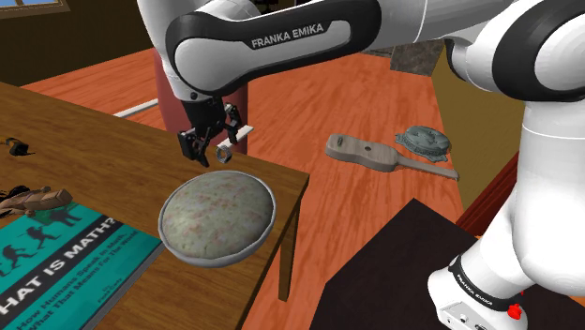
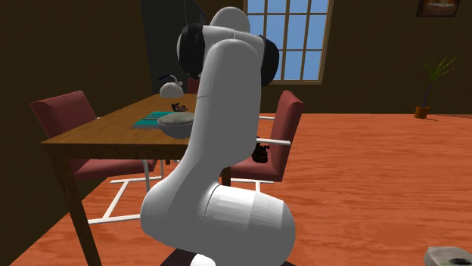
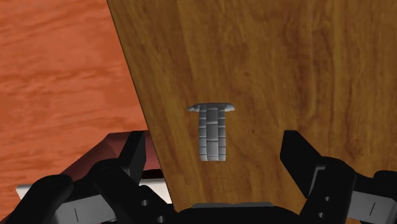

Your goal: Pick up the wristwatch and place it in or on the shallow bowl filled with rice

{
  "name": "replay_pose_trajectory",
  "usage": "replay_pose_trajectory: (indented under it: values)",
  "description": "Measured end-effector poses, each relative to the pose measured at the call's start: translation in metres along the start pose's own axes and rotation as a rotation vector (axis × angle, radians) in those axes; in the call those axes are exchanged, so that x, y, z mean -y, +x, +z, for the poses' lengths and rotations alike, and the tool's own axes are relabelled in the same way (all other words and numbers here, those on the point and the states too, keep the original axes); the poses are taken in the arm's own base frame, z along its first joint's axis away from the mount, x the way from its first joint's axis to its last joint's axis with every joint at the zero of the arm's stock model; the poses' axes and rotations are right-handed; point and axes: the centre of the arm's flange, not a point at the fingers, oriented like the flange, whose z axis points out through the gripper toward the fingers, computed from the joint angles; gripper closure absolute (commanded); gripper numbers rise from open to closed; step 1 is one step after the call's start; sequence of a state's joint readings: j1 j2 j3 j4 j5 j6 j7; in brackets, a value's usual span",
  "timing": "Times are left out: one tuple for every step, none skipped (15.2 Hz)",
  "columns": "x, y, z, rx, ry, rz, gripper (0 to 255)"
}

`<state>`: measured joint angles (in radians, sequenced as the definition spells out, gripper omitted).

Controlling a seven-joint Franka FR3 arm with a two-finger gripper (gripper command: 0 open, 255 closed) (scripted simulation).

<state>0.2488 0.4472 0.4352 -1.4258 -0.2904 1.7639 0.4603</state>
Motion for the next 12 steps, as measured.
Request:
replay_pose_trajectory:
  values:
    - [0.0001, -0.0002, 0.0008, 0.000, 0.000, 0.000, 0]
    - [0.0003, -0.0003, 0.0013, 0.000, 0.000, 0.000, 0]
    - [0.0003, -0.0004, 0.0015, 0.000, 0.000, 0.000, 0]
    - [0.0003, -0.0005, 0.0016, 0.000, 0.000, 0.000, 0]
    - [0.0003, -0.0005, 0.0016, 0.000, 0.000, 0.000, 0]
    - [0.0003, -0.0005, 0.0016, 0.000, 0.000, 0.000, 255]
    - [0.0003, -0.0005, 0.0016, 0.000, 0.000, 0.000, 255]
    - [0.0003, -0.0005, 0.0016, 0.000, 0.000, 0.000, 255]
    - [0.0003, -0.0005, 0.0016, 0.000, 0.000, 0.000, 255]
    - [0.0002, -0.0004, 0.0016, -0.001, 0.000, 0.000, 255]
    - [0.0003, -0.0005, 0.0016, 0.000, 0.000, 0.000, 255]
    - [0.0003, -0.0005, 0.0016, 0.000, 0.000, 0.000, 255]
